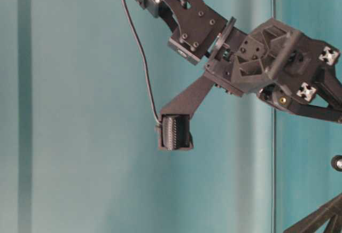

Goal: Insert the USB cable into the female connector supported by the left arm.
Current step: 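Carry the USB plug with the right gripper toward the vise held by the left gripper, then align the USB plug tip with the female connector opening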

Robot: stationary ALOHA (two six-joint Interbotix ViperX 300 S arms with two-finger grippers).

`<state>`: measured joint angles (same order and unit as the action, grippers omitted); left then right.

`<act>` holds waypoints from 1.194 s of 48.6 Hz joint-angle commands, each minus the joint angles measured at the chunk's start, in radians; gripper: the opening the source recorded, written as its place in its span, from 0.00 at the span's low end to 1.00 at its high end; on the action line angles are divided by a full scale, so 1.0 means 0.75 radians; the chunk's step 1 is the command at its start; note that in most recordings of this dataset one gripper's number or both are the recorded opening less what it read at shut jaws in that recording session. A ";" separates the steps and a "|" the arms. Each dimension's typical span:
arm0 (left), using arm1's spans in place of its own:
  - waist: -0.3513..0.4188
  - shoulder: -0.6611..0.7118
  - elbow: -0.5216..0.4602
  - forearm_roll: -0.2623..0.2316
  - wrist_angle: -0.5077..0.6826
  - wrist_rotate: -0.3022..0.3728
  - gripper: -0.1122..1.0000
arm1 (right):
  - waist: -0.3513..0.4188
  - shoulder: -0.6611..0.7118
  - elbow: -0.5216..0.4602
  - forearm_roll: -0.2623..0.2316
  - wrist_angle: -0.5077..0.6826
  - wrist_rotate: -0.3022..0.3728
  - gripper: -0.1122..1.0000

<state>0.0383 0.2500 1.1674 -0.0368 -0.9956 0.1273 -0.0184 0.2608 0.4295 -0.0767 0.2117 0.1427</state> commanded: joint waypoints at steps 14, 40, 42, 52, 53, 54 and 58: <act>0.002 0.004 -0.016 0.002 -0.002 0.006 0.80 | 0.006 0.014 -0.082 -0.002 0.029 0.051 0.29; 0.000 0.006 -0.008 0.004 0.000 0.006 0.80 | 0.014 0.065 -0.166 -0.006 0.162 0.061 0.29; 0.000 0.004 -0.006 0.004 0.000 0.006 0.80 | 0.014 0.065 -0.168 -0.006 0.164 0.063 0.29; 0.000 0.004 -0.002 0.006 -0.002 0.006 0.80 | 0.014 0.070 -0.176 -0.006 0.172 0.063 0.29; 0.000 0.004 -0.002 0.004 0.000 0.008 0.80 | 0.014 0.070 -0.176 -0.006 0.176 0.063 0.29; 0.000 0.004 -0.002 0.004 0.000 0.008 0.80 | 0.014 0.070 -0.180 -0.006 0.178 0.063 0.29; 0.000 0.004 0.002 0.006 0.000 0.008 0.80 | 0.014 0.080 -0.196 -0.006 0.215 0.063 0.29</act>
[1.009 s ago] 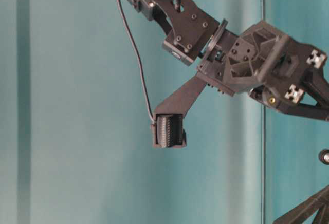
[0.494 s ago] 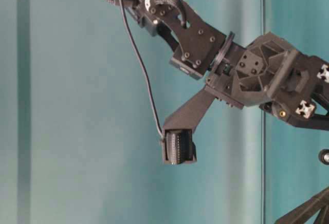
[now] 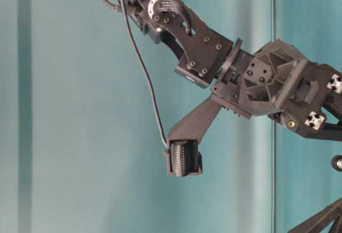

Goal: Insert the USB cable into the female connector supported by the left arm.
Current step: 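Align the USB plug tip with the female connector opening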

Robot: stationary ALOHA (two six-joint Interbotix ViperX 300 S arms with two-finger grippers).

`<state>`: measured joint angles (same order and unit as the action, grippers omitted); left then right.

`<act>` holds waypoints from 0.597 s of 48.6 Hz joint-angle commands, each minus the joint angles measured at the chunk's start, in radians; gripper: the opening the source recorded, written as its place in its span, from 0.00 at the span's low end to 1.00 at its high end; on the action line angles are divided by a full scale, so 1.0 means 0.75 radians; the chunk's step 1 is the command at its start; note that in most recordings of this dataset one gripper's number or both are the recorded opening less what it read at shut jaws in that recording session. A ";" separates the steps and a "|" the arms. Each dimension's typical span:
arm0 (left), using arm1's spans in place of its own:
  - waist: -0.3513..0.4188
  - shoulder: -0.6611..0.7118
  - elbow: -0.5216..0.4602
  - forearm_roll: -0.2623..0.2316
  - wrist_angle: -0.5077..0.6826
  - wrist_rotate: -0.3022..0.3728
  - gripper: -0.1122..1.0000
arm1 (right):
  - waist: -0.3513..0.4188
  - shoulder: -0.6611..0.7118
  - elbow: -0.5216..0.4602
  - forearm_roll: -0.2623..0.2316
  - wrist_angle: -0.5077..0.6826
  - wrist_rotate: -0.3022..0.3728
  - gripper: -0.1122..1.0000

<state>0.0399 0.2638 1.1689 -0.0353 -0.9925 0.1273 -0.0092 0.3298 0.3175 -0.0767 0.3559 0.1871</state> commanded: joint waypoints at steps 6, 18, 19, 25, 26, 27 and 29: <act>-0.002 -0.014 0.004 0.004 -0.006 0.008 0.80 | 0.004 0.002 -0.088 -0.006 0.102 0.006 0.29; -0.002 -0.014 0.006 0.004 -0.006 0.010 0.80 | 0.004 0.008 -0.104 -0.006 0.127 0.025 0.29; -0.002 -0.014 0.006 0.004 -0.004 0.010 0.80 | 0.004 0.008 -0.104 -0.006 0.127 0.029 0.29; -0.002 -0.014 0.010 0.006 -0.004 0.012 0.80 | 0.004 0.008 -0.108 -0.006 0.127 0.061 0.29; -0.002 -0.014 0.010 0.004 -0.006 0.012 0.80 | 0.004 0.006 -0.108 -0.006 0.129 0.065 0.29; -0.002 -0.014 0.010 0.004 -0.006 0.012 0.80 | 0.004 0.008 -0.108 -0.006 0.131 0.065 0.29; -0.002 -0.014 0.008 0.006 -0.004 0.014 0.80 | 0.004 0.008 -0.108 -0.006 0.133 0.065 0.29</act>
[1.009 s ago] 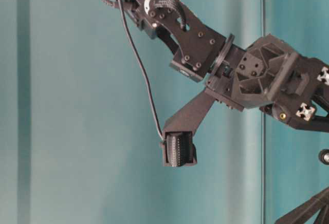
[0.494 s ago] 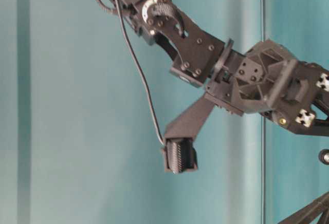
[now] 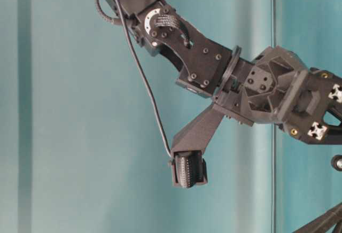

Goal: Insert the USB cable into the female connector supported by the left arm.
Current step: 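Align the USB plug tip with the female connector opening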

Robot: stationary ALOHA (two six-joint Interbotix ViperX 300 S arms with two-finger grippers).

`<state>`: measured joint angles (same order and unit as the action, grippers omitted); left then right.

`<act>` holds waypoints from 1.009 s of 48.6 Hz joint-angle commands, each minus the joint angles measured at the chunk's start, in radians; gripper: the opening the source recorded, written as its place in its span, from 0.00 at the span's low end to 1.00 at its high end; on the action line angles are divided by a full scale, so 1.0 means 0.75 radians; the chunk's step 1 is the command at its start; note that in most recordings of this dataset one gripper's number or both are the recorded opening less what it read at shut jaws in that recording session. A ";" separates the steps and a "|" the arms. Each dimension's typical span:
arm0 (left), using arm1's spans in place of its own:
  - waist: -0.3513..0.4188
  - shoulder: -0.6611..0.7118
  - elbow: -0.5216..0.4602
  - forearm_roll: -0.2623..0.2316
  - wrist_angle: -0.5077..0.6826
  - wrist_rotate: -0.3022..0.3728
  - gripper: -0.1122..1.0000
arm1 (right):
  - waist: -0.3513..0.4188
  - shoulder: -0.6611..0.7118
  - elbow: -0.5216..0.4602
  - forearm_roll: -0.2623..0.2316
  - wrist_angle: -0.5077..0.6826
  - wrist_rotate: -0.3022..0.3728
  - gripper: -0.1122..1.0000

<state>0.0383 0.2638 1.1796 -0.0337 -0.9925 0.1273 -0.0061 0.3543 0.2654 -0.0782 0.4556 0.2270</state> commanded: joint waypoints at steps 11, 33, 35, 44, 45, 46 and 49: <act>0.000 -0.014 -0.004 0.002 -0.006 0.014 0.80 | 0.008 -0.025 -0.049 -0.004 0.055 0.016 0.29; -0.002 -0.014 -0.018 0.002 -0.006 0.018 0.80 | 0.010 -0.025 -0.051 -0.004 0.072 0.016 0.29; 0.000 -0.014 -0.020 0.004 -0.006 0.018 0.80 | 0.010 -0.025 -0.051 -0.004 0.070 0.016 0.29; 0.000 -0.014 -0.022 0.002 -0.008 0.018 0.80 | 0.010 -0.025 -0.049 -0.004 0.065 0.016 0.29; 0.000 -0.014 -0.022 0.002 -0.008 0.018 0.80 | 0.010 -0.025 -0.049 -0.006 0.061 0.016 0.29; 0.000 -0.014 -0.022 0.004 -0.008 0.018 0.80 | 0.010 -0.025 -0.047 -0.006 0.059 0.016 0.29; 0.000 -0.012 -0.022 0.002 -0.010 0.018 0.80 | 0.010 -0.025 -0.045 -0.004 0.051 0.016 0.29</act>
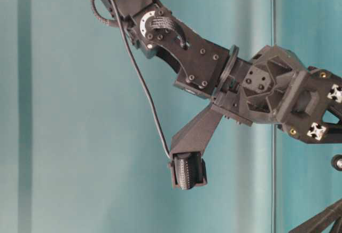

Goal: Insert the USB cable into the female connector supported by the left arm.
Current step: 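Align the USB plug tip with the female connector opening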

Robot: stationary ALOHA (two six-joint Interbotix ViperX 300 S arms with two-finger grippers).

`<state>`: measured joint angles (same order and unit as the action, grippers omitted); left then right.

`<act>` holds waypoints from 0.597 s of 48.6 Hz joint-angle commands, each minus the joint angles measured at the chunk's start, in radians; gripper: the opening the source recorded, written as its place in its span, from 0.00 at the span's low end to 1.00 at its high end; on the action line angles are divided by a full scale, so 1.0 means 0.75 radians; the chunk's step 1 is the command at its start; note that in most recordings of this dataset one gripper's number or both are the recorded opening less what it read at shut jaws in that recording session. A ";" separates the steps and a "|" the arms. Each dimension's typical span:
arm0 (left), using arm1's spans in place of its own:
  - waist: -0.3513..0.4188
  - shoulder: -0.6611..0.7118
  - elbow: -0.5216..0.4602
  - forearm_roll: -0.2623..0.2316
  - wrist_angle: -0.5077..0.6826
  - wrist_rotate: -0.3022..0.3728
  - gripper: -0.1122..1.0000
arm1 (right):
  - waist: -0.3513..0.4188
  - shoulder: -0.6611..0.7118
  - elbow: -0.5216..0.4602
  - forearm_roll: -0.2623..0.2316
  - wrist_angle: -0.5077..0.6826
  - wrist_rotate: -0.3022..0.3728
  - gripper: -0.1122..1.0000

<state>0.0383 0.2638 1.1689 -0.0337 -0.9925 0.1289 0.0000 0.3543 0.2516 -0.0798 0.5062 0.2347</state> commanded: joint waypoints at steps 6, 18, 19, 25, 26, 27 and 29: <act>0.000 -0.014 -0.008 0.002 -0.010 0.016 0.80 | 0.002 -0.022 -0.029 -0.002 -0.027 0.006 0.29; -0.002 -0.014 -0.006 0.002 -0.008 0.016 0.80 | 0.002 -0.008 -0.043 -0.004 -0.018 0.006 0.29; -0.002 -0.014 -0.004 0.004 -0.008 0.016 0.80 | 0.002 -0.006 -0.043 -0.002 -0.018 0.006 0.29; -0.002 -0.014 0.000 0.004 -0.010 0.016 0.80 | 0.004 -0.002 -0.053 -0.004 0.002 0.006 0.29; -0.002 -0.014 0.000 0.004 -0.010 0.016 0.80 | 0.004 -0.002 -0.053 -0.002 0.002 0.006 0.29; -0.004 -0.012 -0.002 0.004 -0.012 0.016 0.80 | 0.004 -0.002 -0.055 -0.004 0.002 0.006 0.29; -0.004 -0.014 -0.002 0.004 -0.012 0.016 0.80 | 0.004 0.000 -0.055 -0.004 0.000 0.006 0.29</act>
<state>0.0383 0.2638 1.1720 -0.0337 -0.9925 0.1289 0.0015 0.3697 0.2393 -0.0798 0.5077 0.2347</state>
